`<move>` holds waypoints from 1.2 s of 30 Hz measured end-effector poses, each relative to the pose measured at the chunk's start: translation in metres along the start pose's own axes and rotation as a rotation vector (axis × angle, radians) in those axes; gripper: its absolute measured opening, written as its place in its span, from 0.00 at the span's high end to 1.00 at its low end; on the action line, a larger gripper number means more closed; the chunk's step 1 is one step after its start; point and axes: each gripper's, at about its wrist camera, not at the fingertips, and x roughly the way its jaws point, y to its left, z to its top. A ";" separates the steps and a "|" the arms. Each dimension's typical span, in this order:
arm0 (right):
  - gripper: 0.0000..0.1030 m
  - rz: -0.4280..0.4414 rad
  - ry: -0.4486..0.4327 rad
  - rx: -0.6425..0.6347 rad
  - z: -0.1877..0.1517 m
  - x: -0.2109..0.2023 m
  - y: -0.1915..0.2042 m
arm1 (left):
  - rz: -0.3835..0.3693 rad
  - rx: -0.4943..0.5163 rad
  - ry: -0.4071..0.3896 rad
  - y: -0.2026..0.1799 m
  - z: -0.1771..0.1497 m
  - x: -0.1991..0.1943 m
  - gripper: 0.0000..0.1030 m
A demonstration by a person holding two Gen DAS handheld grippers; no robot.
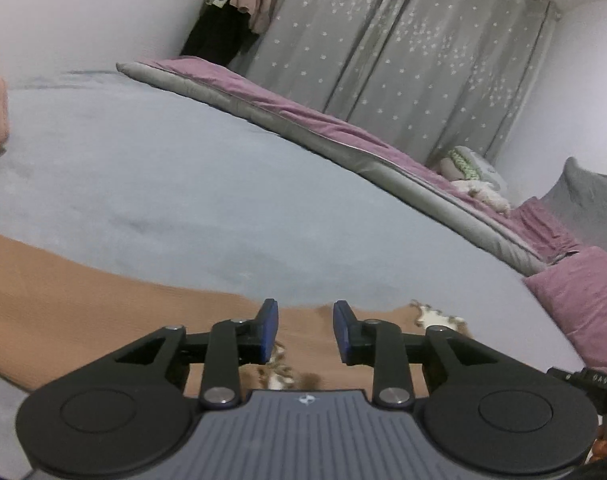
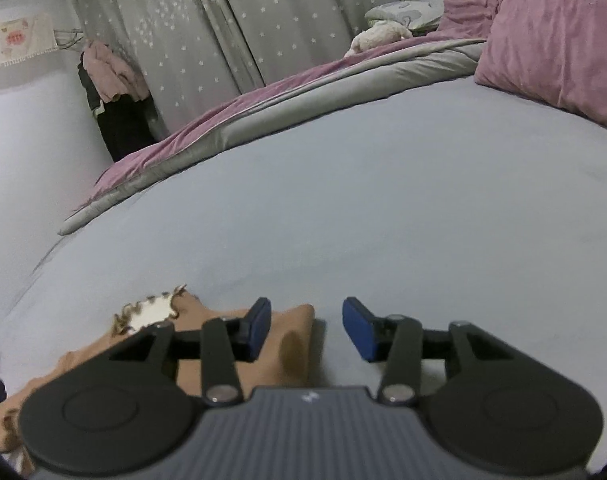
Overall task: Fold clothes
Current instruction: 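Carry the cuff with the left gripper across the body and release it, then move the open left gripper out to the other sleeve's cuff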
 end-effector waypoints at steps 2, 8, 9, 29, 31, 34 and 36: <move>0.59 0.008 0.017 -0.013 -0.003 -0.009 -0.001 | -0.019 0.010 0.011 -0.003 -0.003 0.001 0.72; 0.62 0.021 0.067 -0.114 -0.022 -0.036 0.012 | -0.095 0.104 0.057 -0.016 -0.012 0.002 0.72; 0.67 0.019 0.071 -0.143 -0.026 -0.039 0.016 | -0.088 0.120 0.074 -0.017 -0.014 0.005 0.72; 0.74 0.016 0.072 -0.416 -0.052 -0.044 0.100 | -0.123 0.279 0.175 -0.048 -0.033 0.019 0.73; 0.74 0.056 0.077 -0.421 -0.053 -0.036 0.117 | -0.120 0.305 0.204 -0.051 -0.037 0.021 0.73; 0.74 0.111 0.108 -0.448 -0.063 -0.017 0.147 | -0.107 0.327 0.245 -0.052 -0.038 0.021 0.73; 0.74 0.147 0.129 -0.467 -0.069 -0.005 0.167 | -0.105 0.333 0.265 -0.051 -0.038 0.020 0.73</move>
